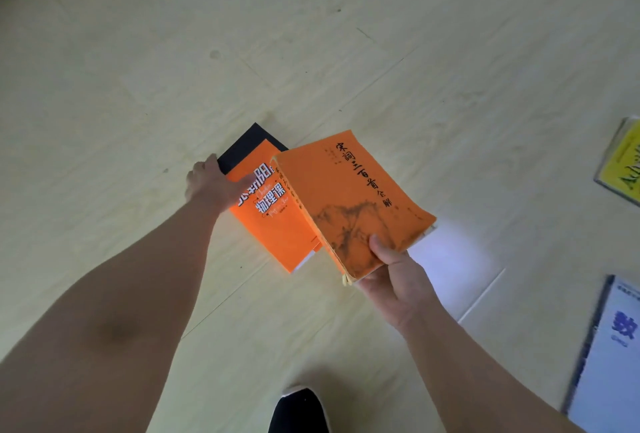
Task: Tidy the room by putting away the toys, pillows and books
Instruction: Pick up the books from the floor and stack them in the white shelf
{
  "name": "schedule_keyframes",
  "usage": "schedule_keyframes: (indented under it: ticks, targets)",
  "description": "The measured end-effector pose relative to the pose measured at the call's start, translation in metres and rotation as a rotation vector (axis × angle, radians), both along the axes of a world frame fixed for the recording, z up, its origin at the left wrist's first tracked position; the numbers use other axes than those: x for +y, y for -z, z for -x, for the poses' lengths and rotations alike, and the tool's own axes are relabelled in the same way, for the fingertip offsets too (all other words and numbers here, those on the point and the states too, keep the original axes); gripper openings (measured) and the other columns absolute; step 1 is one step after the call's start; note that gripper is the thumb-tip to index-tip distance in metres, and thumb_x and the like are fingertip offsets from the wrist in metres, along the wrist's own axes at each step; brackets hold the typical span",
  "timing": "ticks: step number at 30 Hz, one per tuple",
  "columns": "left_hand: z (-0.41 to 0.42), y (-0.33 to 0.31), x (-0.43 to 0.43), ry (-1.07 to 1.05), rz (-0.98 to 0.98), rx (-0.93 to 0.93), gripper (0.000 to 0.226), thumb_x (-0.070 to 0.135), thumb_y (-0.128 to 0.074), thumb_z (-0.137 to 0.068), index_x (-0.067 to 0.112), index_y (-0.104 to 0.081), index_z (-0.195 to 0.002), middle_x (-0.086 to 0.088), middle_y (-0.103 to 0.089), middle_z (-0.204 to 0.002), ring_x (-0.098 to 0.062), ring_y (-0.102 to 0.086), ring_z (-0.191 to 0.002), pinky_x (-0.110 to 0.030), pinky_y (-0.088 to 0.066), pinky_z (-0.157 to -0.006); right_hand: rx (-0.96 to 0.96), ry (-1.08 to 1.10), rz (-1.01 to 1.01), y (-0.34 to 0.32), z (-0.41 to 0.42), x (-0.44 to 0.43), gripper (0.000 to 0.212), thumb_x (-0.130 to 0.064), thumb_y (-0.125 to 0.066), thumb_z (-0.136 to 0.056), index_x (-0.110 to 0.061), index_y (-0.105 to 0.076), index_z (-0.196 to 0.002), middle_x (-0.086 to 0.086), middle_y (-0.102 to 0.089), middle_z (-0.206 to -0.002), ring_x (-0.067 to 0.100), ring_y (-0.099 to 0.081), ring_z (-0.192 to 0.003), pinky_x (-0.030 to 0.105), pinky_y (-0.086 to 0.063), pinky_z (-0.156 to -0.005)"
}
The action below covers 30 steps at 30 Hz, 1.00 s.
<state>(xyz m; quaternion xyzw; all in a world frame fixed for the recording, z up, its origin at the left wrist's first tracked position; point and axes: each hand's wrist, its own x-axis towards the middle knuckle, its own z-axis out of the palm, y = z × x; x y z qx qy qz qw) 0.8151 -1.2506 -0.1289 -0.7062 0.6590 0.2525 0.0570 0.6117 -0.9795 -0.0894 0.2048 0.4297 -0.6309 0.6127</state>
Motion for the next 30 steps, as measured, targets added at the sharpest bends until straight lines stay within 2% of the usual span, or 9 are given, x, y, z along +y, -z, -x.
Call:
schedule_keyframes:
  ticks: [2,6,11,14,17,20,22,26,30]
  targets:
    - [0.002,0.000,0.004,0.056,-0.030,-0.042,0.096,0.075,-0.068,-0.075,0.028,-0.036,-0.152,-0.014,-0.044,-0.138,-0.036,-0.039,-0.133,-0.051,-0.045,-0.102,-0.011,0.004,0.012,0.007,-0.004,-0.008,0.055,-0.005,-0.067,-0.085,-0.019,-0.058,-0.138,0.010,-0.071,-0.128,0.033,-0.068,-0.118,0.058,-0.047,-0.104]
    - [0.004,0.010,0.020,0.087,-0.049,0.000,0.091,0.076,-0.068,-0.076,0.033,-0.036,-0.150,-0.014,-0.043,-0.134,-0.036,-0.038,-0.131,-0.051,-0.044,-0.101,0.009,0.065,0.004,0.021,-0.002,-0.024,0.057,-0.006,-0.070,-0.083,-0.019,-0.060,-0.137,0.009,-0.069,-0.131,0.030,-0.063,-0.123,0.055,-0.044,-0.110]
    - [0.024,0.008,0.047,0.155,-0.026,0.025,0.073,0.064,-0.061,-0.089,0.030,-0.041,-0.150,-0.009,-0.046,-0.139,-0.033,-0.041,-0.133,-0.051,-0.041,-0.108,0.053,0.096,-0.005,0.034,0.007,-0.038,0.048,-0.005,-0.069,-0.090,-0.020,-0.063,-0.135,0.002,-0.077,-0.104,0.023,-0.056,-0.078,0.050,-0.045,-0.110]
    - [0.029,0.007,0.054,0.038,-0.054,0.206,0.064,0.062,-0.057,-0.083,0.032,-0.057,-0.139,-0.006,-0.063,-0.125,-0.029,-0.062,-0.113,-0.048,-0.054,-0.095,0.080,0.093,-0.006,0.035,0.011,-0.036,0.046,-0.005,-0.070,-0.090,-0.022,-0.065,-0.132,0.006,-0.073,-0.121,0.031,-0.062,-0.098,0.053,-0.045,-0.109]
    - [0.037,0.000,0.061,-0.137,-0.106,0.362,0.049,0.046,-0.072,-0.083,0.026,-0.064,-0.127,0.001,-0.072,-0.113,-0.021,-0.072,-0.090,-0.039,-0.060,-0.082,0.120,0.117,-0.030,0.034,0.014,-0.023,0.045,-0.007,-0.077,-0.084,-0.021,-0.069,-0.126,0.009,-0.071,-0.116,0.024,-0.049,-0.077,0.047,-0.035,-0.116]
    - [0.045,0.000,0.062,-0.249,-0.185,0.402,0.043,0.036,-0.079,-0.083,0.020,-0.060,-0.118,0.000,-0.071,-0.099,-0.020,-0.070,-0.085,-0.039,-0.059,-0.083,0.125,0.099,-0.089,0.028,0.023,-0.013,0.026,-0.005,-0.072,-0.090,-0.018,-0.066,-0.113,-0.002,-0.067,-0.072,0.013,-0.036,-0.051,0.023,-0.042,-0.084]
    - [0.055,-0.006,0.058,-0.340,-0.268,0.469,0.047,0.033,-0.081,-0.084,0.012,-0.059,-0.119,-0.003,-0.068,-0.095,-0.023,-0.070,-0.086,-0.041,-0.058,-0.084,0.158,0.068,-0.127,0.025,0.033,-0.008,0.021,-0.004,-0.069,-0.092,-0.018,-0.062,-0.106,-0.005,-0.060,-0.058,0.010,-0.033,-0.044,0.022,-0.037,-0.069]
    - [0.063,-0.023,0.050,-0.295,-0.473,0.493,0.041,0.039,-0.079,-0.087,0.011,-0.063,-0.113,-0.007,-0.074,-0.095,-0.026,-0.073,-0.080,-0.040,-0.058,-0.072,0.211,0.057,-0.061,0.021,0.040,0.000,0.051,-0.004,-0.072,-0.087,-0.016,-0.057,-0.133,0.006,-0.075,-0.116,0.032,-0.069,-0.099,0.046,-0.044,-0.101]
    - [0.079,-0.034,0.043,-0.112,-0.567,0.560,0.044,0.036,-0.076,-0.089,0.010,-0.063,-0.121,-0.008,-0.078,-0.101,-0.028,-0.076,-0.088,-0.042,-0.060,-0.082,0.212,0.124,-0.029,0.016,0.055,0.010,0.049,-0.001,-0.066,-0.091,-0.018,-0.055,-0.136,0.007,-0.073,-0.122,0.032,-0.070,-0.112,0.055,-0.048,-0.106]
